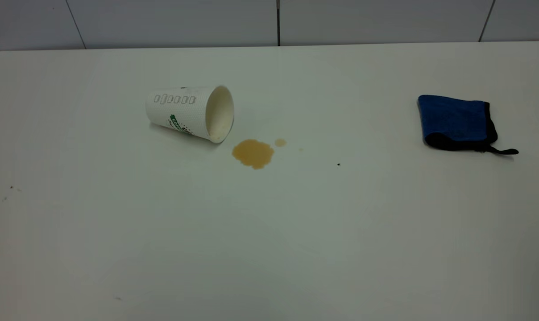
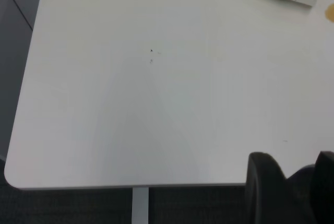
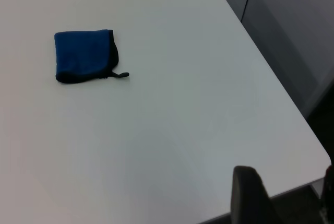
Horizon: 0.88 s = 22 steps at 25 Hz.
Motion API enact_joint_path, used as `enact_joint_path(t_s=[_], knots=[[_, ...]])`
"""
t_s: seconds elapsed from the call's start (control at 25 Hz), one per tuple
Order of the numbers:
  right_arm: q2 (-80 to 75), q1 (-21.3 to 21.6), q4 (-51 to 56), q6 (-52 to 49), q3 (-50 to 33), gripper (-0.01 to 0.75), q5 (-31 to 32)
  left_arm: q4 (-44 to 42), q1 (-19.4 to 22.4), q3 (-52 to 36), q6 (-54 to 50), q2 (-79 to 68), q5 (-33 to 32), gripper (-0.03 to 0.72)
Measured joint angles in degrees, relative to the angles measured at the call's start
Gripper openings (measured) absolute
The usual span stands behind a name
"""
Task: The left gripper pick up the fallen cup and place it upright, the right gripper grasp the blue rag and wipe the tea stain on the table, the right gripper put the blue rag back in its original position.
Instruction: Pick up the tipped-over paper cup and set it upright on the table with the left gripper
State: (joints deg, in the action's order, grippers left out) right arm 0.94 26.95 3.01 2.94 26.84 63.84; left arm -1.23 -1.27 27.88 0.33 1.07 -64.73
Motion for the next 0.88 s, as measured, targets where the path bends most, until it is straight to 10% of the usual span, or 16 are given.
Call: enact_joint_path(t_s=[0.48,0.88], knots=[[-0.2,-19.1,0.0,0.0,0.0,0.364,0.0,-0.1,0.0,0.0,-0.3,0.0,0.0,0.239],[-0.2,-23.6,0.0,0.0,0.0,0.364,0.0,0.7,0.0,1.5,-0.3,-3.0,4.0,0.328]])
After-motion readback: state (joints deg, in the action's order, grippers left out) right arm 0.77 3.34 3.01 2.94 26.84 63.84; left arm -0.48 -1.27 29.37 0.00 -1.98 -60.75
